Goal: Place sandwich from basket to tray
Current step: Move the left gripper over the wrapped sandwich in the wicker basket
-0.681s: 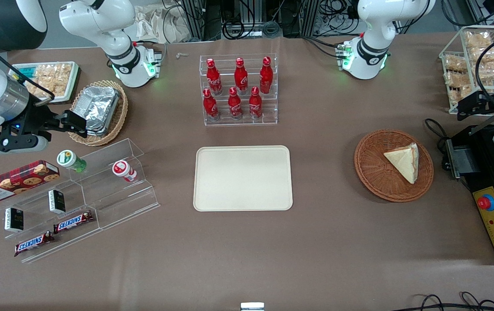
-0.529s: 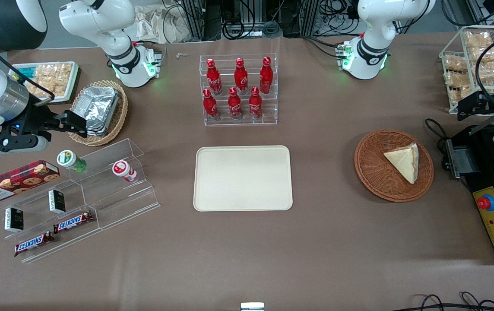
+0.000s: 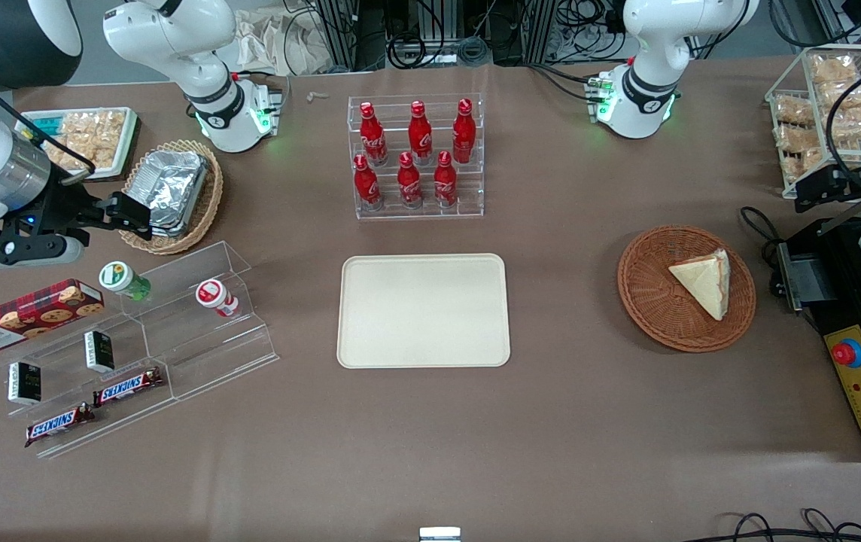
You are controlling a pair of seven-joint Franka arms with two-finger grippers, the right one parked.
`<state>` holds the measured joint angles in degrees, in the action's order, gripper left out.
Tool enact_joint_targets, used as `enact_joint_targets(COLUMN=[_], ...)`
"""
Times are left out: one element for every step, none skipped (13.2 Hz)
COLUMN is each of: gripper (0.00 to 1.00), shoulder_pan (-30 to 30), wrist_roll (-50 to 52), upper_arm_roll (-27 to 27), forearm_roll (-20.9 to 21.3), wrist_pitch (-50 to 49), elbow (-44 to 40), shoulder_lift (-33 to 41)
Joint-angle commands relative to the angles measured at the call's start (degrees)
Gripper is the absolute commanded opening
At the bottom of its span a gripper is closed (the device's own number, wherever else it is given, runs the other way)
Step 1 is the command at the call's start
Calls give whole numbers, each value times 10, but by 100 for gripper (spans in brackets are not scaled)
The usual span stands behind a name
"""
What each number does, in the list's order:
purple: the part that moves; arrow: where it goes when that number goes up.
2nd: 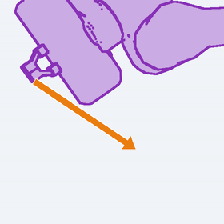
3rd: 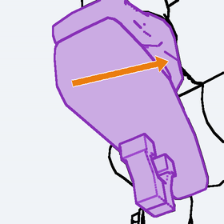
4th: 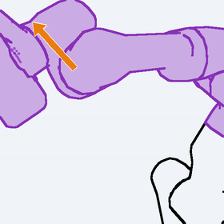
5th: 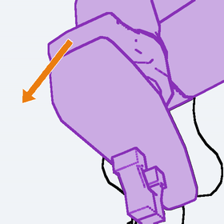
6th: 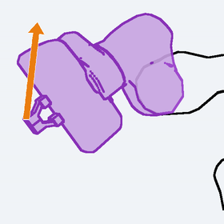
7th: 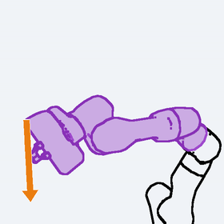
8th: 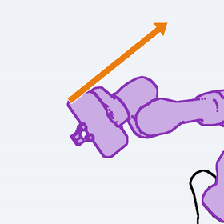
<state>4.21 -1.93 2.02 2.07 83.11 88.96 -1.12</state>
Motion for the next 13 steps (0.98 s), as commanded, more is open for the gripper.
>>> enact_joint_targets(gripper=[100, 100, 100, 100, 100, 100, 100, 100, 100, 100, 100, 100, 100], shoulder_pan=[2, 2, 3, 4, 4, 5, 5, 5, 5, 5, 5, 5, 5], wrist_roll=[84, 113, 143, 174, 211, 246, 261, 270, 278, 284, 303, 326, 338], upper_arm_roll=[-2, -3, -3, -3, -3, -9, -20, -23, -32, -42, -43, -43, -43], forearm_roll=[-4, -5, -5, -5, -5, -6, -6, -6, -6, -6, -6, -4, -4], wrist_pitch=[39, 62, 98, 150, 192, 227, 261, 290, 312, 341, 364, 385, 407], elbow=[50, 80, 122, 170, 214, 254, 289, 320, 351, 379, 400, 417, 433], shoulder_lift=[15, 22, 31, 44, 56, 66, 73, 79, 82, 87, 86, 81, 77])
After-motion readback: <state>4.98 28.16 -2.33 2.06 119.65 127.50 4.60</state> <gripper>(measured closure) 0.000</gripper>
